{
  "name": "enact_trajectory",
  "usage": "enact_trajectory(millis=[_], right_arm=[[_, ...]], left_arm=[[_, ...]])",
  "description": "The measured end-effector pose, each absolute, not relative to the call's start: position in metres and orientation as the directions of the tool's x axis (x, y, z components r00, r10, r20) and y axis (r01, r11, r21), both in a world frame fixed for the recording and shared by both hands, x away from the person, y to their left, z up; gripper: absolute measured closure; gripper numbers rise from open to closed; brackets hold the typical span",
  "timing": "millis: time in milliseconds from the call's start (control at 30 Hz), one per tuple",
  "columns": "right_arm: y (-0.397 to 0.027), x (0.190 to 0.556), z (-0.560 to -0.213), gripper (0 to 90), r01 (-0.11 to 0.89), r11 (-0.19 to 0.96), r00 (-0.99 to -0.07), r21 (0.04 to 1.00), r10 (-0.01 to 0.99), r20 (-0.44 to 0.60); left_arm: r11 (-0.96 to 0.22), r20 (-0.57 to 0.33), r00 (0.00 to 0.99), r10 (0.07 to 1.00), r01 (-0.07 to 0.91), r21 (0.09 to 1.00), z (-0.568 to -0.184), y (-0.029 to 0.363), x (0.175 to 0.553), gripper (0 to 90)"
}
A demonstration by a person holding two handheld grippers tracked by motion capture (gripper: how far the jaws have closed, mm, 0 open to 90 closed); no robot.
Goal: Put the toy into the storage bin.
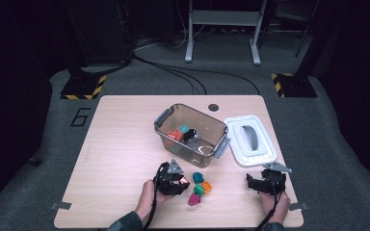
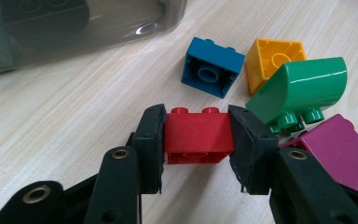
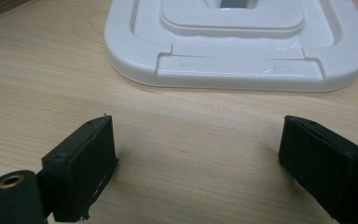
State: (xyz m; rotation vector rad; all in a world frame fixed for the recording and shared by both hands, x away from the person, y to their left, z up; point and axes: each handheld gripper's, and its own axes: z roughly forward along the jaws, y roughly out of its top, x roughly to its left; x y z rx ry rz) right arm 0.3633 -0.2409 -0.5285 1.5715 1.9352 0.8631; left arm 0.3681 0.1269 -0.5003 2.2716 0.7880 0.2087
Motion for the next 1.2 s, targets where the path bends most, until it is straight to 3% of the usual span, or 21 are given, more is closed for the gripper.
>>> enact_trajectory(millis=[667, 1200], right_arm=[[-0.241, 0.363, -0.529, 9.9, 0.662, 0.134, -0.210, 0.738, 0.978, 0.011], [-0.241, 0.363, -0.529, 9.9, 0.661, 0.134, -0.210, 0.739, 0.978, 0.010]], left_arm=[[-0.515, -0.070, 0.769, 0.636, 0.490, 0.704, -0.471, 0.158, 0.384, 58.8], [-0.453, -0.055, 0.734, 0.677, 0.474, 0.755, -0.413, 0.191, 0.402, 58.9]])
